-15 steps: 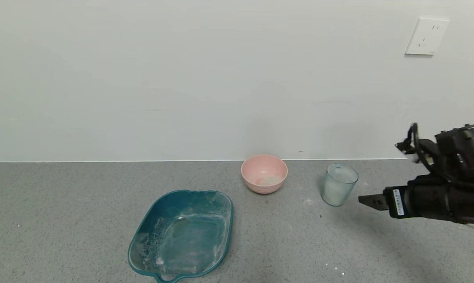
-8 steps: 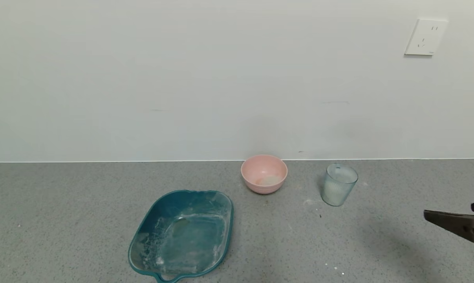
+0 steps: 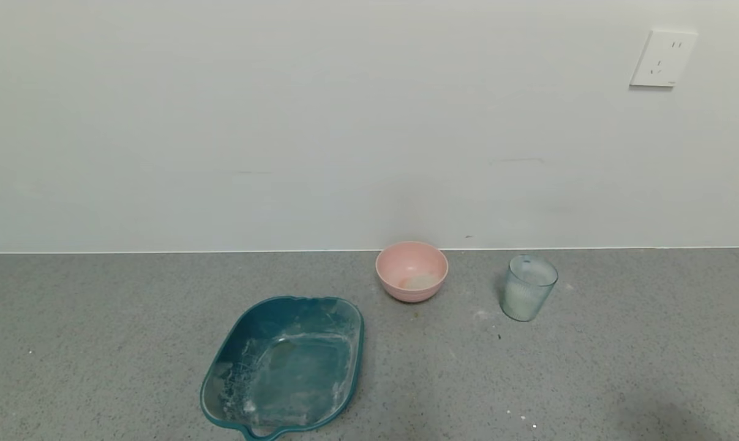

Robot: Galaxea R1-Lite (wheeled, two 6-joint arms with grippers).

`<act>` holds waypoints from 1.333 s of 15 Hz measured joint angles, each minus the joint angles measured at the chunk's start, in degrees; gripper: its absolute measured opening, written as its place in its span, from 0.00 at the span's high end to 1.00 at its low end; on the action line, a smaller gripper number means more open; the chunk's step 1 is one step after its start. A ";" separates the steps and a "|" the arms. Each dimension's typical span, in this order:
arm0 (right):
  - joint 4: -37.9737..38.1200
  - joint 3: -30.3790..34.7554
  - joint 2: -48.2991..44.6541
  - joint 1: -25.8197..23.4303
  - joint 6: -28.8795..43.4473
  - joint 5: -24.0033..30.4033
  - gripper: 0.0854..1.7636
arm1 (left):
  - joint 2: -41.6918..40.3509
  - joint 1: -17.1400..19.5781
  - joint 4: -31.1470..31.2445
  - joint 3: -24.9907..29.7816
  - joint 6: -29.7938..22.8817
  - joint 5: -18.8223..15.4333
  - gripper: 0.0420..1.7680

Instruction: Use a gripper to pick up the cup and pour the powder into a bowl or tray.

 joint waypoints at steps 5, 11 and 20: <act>3.64 -0.06 -11.63 -7.24 -1.16 -0.02 0.04 | 0.00 0.00 0.00 0.00 0.00 0.00 0.00; 4.52 1.40 -21.44 -15.52 -4.86 2.62 0.04 | 0.00 0.00 0.00 0.00 0.00 0.00 0.00; -5.60 15.81 -34.34 -16.08 -5.38 2.40 0.04 | 0.00 0.00 0.01 0.00 0.00 0.00 0.00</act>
